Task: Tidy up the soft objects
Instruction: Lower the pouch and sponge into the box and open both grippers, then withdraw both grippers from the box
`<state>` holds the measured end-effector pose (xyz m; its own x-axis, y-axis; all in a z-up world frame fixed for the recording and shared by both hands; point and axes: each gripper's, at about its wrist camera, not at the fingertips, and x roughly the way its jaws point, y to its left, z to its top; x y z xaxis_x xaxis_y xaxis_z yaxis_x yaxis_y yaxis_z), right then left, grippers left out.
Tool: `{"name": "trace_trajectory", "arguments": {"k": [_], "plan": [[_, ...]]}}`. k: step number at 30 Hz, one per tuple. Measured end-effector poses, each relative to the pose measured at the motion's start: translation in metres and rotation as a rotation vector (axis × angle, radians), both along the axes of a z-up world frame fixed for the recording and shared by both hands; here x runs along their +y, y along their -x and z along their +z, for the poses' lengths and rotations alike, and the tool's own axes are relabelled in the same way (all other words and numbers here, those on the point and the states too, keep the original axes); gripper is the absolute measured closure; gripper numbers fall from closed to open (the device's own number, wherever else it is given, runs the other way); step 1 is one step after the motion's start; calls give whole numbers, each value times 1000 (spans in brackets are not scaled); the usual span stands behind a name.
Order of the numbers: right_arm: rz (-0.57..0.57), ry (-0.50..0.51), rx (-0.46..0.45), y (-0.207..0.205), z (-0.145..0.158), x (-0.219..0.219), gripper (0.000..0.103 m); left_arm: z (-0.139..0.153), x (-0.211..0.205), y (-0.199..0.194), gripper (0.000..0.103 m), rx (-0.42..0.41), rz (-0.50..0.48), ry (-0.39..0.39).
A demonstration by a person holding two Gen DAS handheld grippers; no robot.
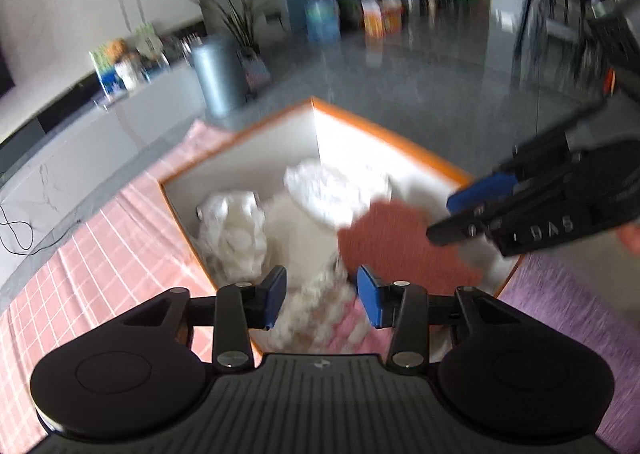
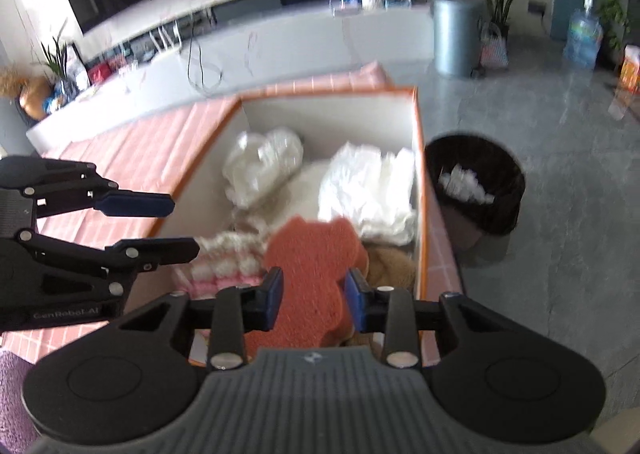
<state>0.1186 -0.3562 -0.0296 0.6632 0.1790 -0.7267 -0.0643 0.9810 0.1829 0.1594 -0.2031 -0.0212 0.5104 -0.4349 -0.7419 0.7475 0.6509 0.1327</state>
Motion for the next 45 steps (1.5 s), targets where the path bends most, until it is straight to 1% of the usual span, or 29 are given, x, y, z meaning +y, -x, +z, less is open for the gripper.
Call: {"name": "trace_trajectory", "arguments": {"k": [2,4,6,9,10,11,12,14,15,16,17,19,21,23,24,26,29,31,33,36,41,45], "plan": [[-17,8,-67,13,13,2,62,10,10,6,47,-26,18,85],[-35,23,-139,26,26,6,55,18,24,10,43,-29,44,197],[-53,42,-208,40,35,13,54,24,38,14,40,-37,105,288],[-81,55,-296,61,44,23,49,32,55,28,38,-94,206,366],[-88,59,-317,66,45,27,49,34,60,33,35,-114,227,383],[-92,65,-338,73,45,32,48,37,64,38,30,-131,247,400],[-93,75,-355,79,45,37,47,38,69,43,28,-141,265,420],[-105,98,-388,91,41,50,43,40,78,53,27,-153,287,468],[-114,105,-401,96,37,55,43,40,81,58,25,-157,307,480],[-122,109,-411,101,33,60,40,39,83,64,21,-163,332,483],[-132,106,-421,106,29,65,38,38,83,70,12,-178,357,473],[-142,104,-443,115,21,73,36,36,81,86,12,-256,415,421],[-143,120,-453,120,12,82,32,31,82,102,11,-331,455,395],[-142,126,-455,124,4,89,31,25,82,112,11,-368,473,365],[-149,126,-460,126,0,90,28,23,83,114,11,-371,485,347],[-164,128,-476,131,-6,93,16,18,85,118,10,-367,518,327],[-193,135,-508,137,-12,96,11,7,92,121,8,-392,551,336],[-214,147,-532,139,-15,98,7,-1,94,120,8,-409,567,315],[-223,151,-547,140,-20,99,7,-7,95,120,8,-416,594,291],[-218,164,-550,140,-26,102,4,-13,101,120,4,-387,598,310],[-210,205,-521,134,-37,108,3,-19,106,124,4,-375,607,320],[-208,205,-496,129,-43,108,3,-25,109,123,4,-340,616,327]]}}
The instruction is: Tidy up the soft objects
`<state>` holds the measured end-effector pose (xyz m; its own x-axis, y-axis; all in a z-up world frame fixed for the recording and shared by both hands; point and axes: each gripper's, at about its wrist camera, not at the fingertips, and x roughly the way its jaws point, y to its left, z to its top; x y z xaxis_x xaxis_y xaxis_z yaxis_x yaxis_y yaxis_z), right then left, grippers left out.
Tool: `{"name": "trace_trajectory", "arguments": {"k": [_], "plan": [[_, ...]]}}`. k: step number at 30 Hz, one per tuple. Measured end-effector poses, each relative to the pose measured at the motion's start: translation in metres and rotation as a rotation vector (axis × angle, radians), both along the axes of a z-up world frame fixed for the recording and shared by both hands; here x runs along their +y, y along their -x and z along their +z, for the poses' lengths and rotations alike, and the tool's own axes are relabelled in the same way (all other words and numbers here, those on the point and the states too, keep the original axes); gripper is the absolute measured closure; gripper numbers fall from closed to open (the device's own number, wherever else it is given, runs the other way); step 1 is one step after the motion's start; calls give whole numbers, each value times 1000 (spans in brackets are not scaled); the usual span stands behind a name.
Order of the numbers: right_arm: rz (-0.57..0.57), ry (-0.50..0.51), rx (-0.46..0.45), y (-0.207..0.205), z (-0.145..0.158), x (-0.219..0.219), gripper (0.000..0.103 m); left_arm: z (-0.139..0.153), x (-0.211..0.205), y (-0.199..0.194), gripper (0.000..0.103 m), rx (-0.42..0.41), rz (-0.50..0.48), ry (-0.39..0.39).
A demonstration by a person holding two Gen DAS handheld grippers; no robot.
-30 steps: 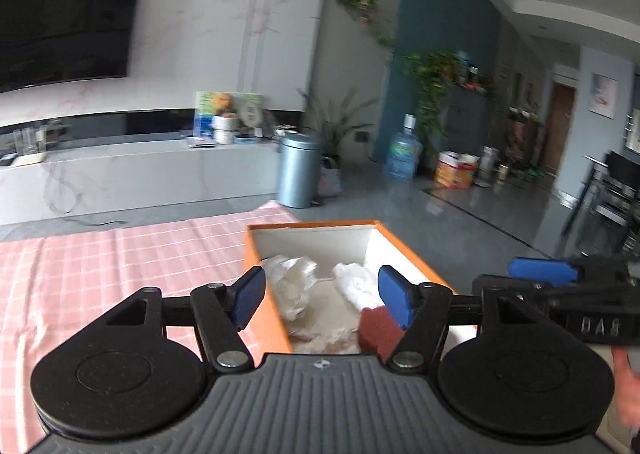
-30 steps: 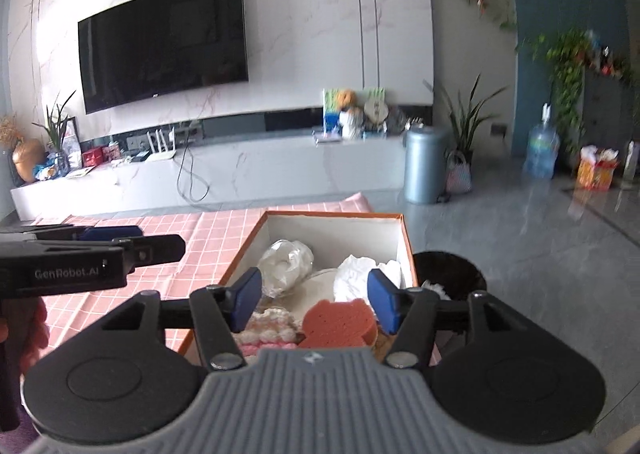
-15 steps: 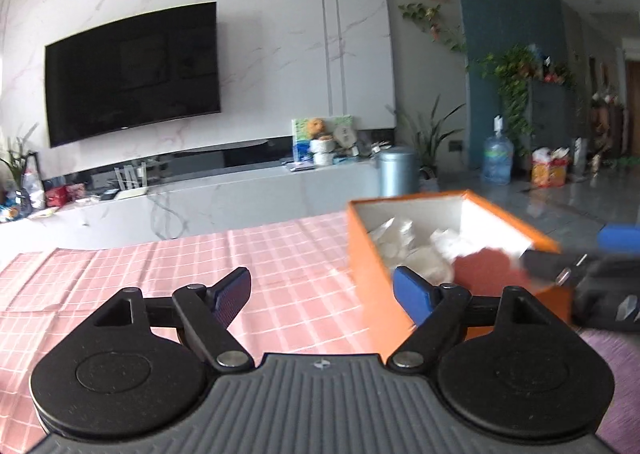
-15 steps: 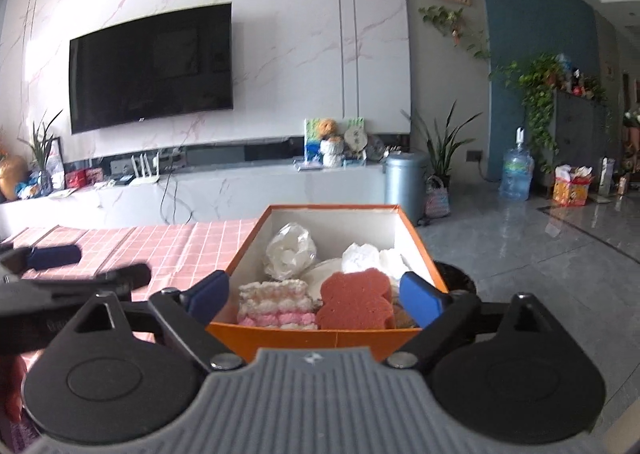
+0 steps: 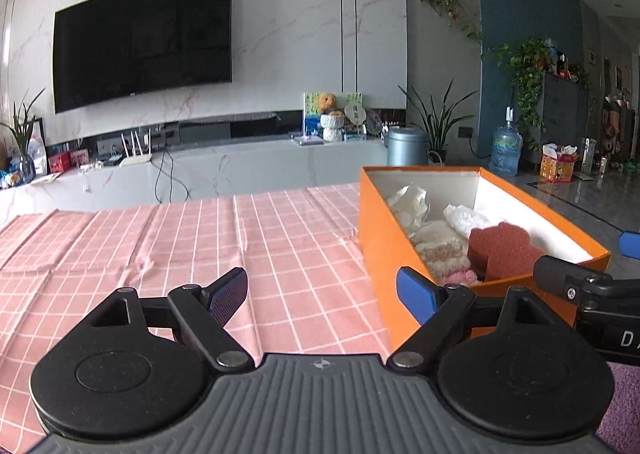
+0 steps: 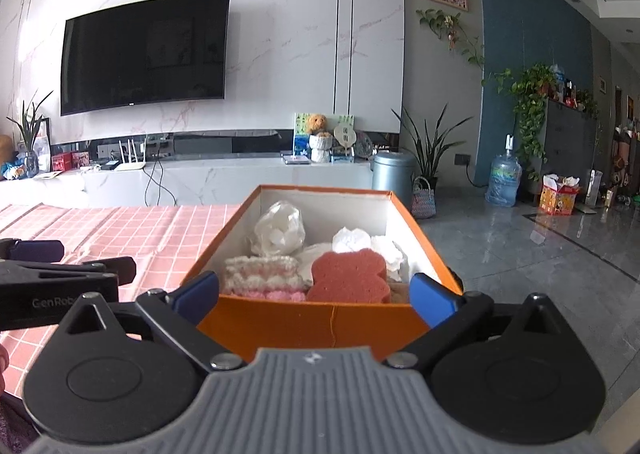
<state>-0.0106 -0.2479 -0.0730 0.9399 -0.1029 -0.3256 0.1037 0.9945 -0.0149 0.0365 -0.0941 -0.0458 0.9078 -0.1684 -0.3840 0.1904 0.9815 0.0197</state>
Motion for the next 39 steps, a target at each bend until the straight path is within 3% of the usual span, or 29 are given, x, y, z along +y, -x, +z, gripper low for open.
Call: {"name": "trace_trajectory", "arguments": {"k": [8,39], "plan": [[11,9,7,3,-3,3,3,-8,3,-3,4,64,21,4],[32,13,0,6,-2,6,3,0,-2,4,4,41,15,-21]]}}
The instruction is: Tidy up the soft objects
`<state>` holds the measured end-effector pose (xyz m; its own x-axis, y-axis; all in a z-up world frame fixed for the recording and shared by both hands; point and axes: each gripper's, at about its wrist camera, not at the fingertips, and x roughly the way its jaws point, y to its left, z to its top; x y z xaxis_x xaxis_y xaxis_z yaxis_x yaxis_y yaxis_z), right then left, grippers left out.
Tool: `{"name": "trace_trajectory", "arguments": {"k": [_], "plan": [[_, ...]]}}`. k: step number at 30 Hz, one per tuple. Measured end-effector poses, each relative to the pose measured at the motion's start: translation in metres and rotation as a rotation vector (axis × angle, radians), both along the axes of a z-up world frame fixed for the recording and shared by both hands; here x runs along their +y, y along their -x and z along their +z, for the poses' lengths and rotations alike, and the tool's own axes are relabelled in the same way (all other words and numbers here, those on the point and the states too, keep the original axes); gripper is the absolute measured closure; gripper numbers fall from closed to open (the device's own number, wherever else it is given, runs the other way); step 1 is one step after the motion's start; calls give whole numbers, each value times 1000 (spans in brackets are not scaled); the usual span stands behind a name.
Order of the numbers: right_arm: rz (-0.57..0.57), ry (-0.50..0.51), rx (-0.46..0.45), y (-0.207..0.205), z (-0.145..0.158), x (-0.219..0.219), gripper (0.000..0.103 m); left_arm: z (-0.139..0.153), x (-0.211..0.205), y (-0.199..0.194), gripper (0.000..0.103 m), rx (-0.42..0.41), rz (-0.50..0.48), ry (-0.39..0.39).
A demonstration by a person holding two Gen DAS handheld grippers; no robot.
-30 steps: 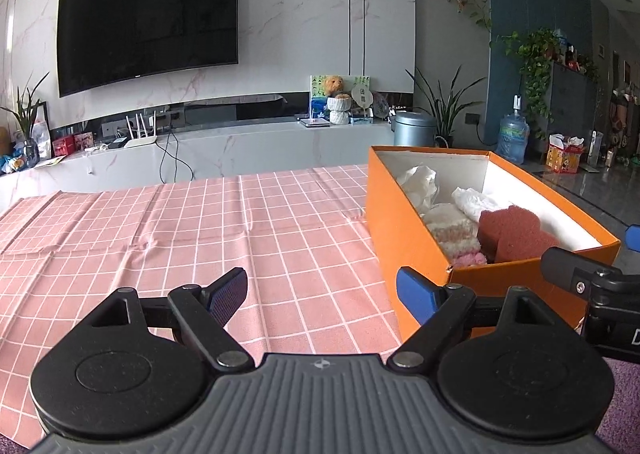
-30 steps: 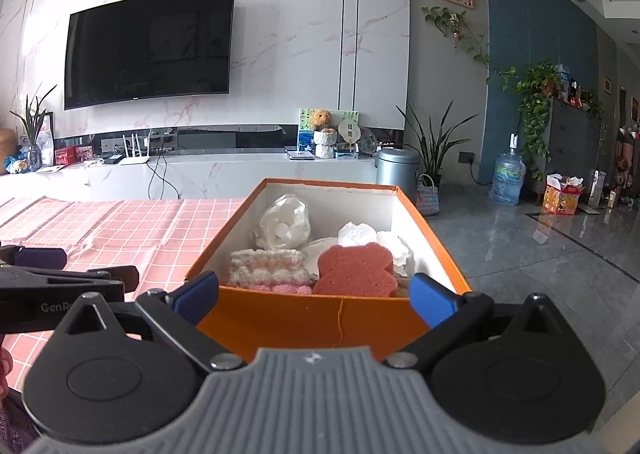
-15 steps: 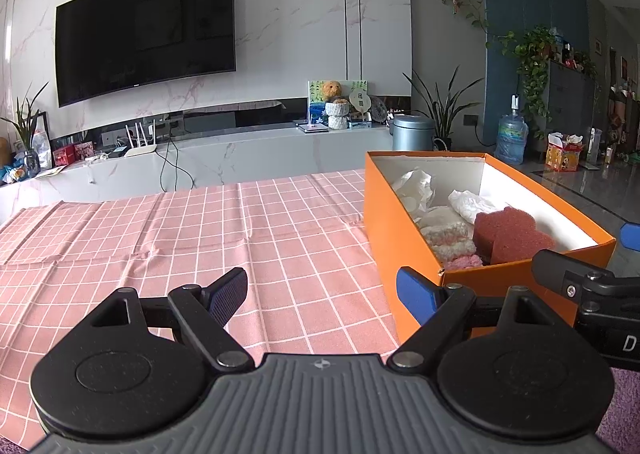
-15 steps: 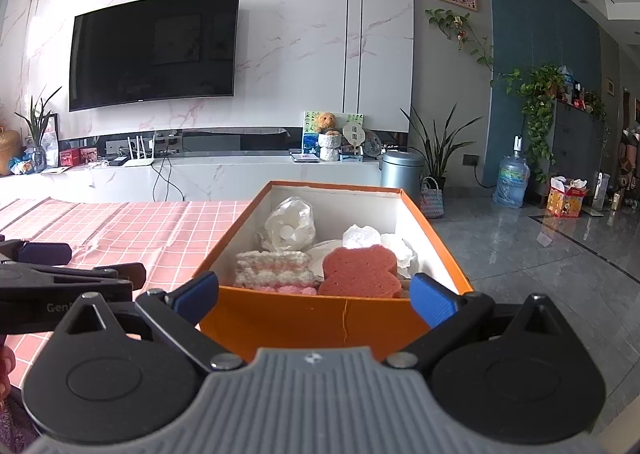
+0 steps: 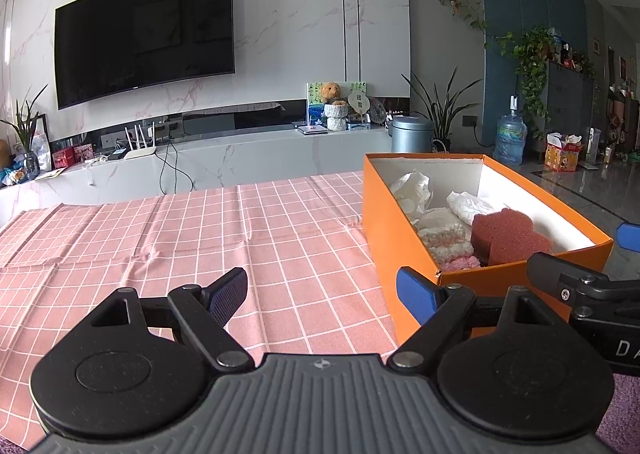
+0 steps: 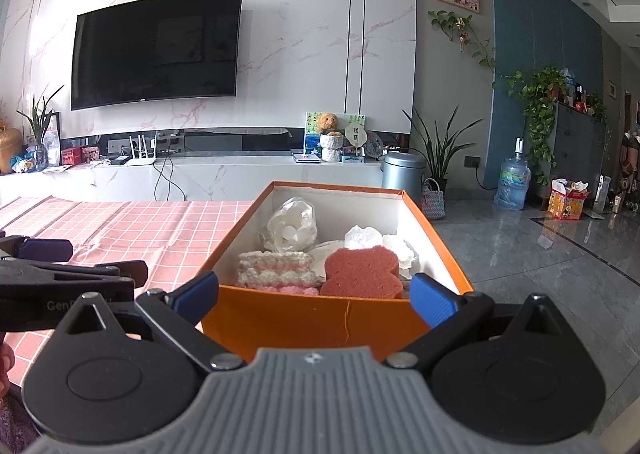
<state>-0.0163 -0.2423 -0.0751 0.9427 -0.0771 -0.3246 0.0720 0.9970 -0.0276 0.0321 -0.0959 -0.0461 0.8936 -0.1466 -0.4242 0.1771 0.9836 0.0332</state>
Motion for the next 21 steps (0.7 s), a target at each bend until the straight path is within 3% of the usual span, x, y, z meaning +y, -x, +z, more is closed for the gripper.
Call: {"name": "trace_trajectory", "arguments": {"k": [21], "plan": [[4,1,9,0,-1,0,3,2,0,2,4,5,-2,1]]}}
